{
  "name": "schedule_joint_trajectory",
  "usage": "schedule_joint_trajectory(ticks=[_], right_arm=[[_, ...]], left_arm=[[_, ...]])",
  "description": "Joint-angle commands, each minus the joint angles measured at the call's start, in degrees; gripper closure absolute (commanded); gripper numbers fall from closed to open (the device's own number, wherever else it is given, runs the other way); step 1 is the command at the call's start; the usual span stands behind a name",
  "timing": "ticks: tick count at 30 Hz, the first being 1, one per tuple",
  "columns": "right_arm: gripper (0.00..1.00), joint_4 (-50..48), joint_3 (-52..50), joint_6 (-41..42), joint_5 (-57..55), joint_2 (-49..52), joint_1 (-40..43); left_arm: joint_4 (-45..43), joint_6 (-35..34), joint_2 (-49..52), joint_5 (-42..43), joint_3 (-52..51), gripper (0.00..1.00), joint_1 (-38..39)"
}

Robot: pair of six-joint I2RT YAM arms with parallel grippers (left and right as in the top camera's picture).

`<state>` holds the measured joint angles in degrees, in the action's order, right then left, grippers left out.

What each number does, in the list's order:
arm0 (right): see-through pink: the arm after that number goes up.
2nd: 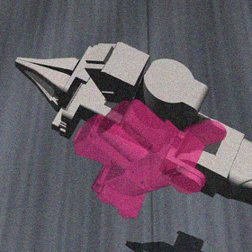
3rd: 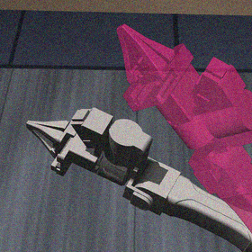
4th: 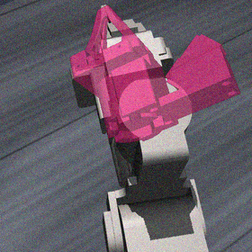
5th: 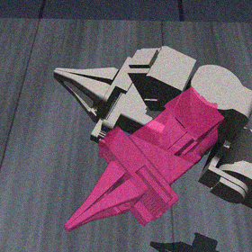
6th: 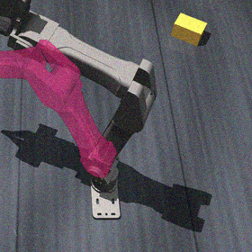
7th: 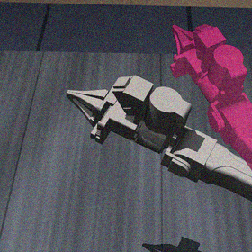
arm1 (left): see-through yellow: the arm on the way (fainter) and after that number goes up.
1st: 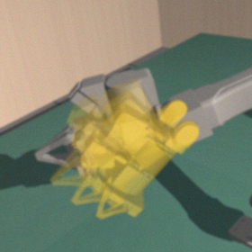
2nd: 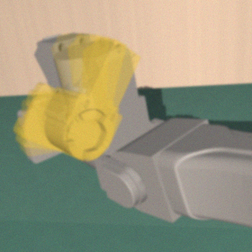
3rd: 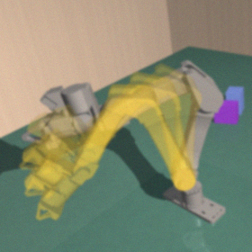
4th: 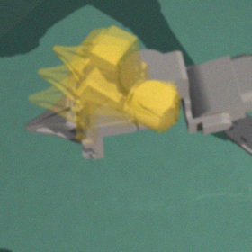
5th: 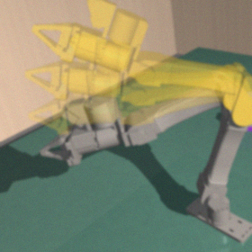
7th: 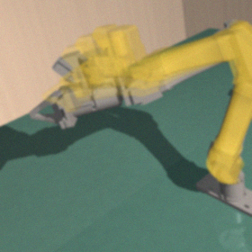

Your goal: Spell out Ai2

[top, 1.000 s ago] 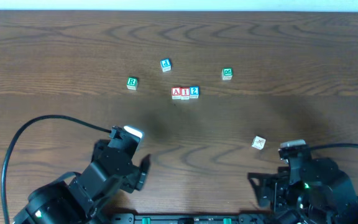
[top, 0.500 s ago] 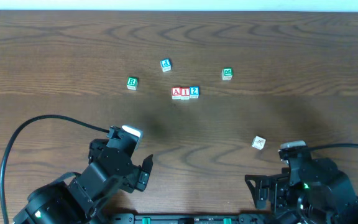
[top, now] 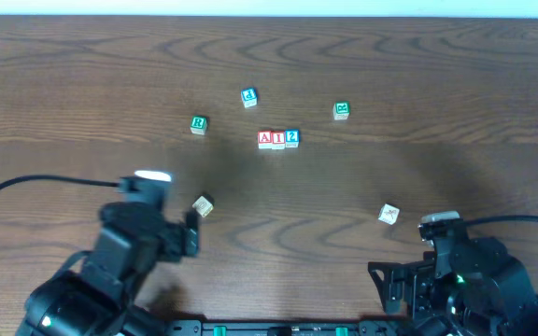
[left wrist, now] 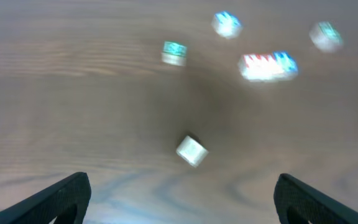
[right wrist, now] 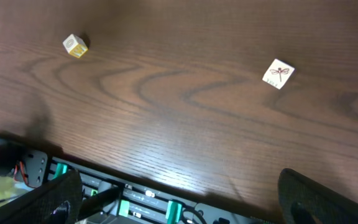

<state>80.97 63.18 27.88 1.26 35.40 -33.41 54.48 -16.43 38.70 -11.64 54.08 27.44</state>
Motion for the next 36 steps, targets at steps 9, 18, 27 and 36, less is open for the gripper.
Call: schedule_joint_trajectory(ticks=[9,18,27,36], right_arm=[[0.01,0.0,-0.3,0.6,-0.8,0.0,-0.5],[0.01,0.0,-0.3,0.6,-0.8,0.0,-0.5],[0.01,0.0,-0.3,0.6,-0.8,0.0,-0.5],[0.01,0.1,-0.3,0.6,-0.8,0.0,-0.5]], left_arm=[[-20.0,8.3,-28.5,8.7,-32.9,0.05,-22.4],[-23.5,8.3,-36.3,8.7,-45.8,0.05,-26.5],[-23.1,8.5,-38.5,11.3,-45.7,0.05,-26.7],[-23.1,8.5,-38.4,12.5,-45.7,0.05,-26.7]])
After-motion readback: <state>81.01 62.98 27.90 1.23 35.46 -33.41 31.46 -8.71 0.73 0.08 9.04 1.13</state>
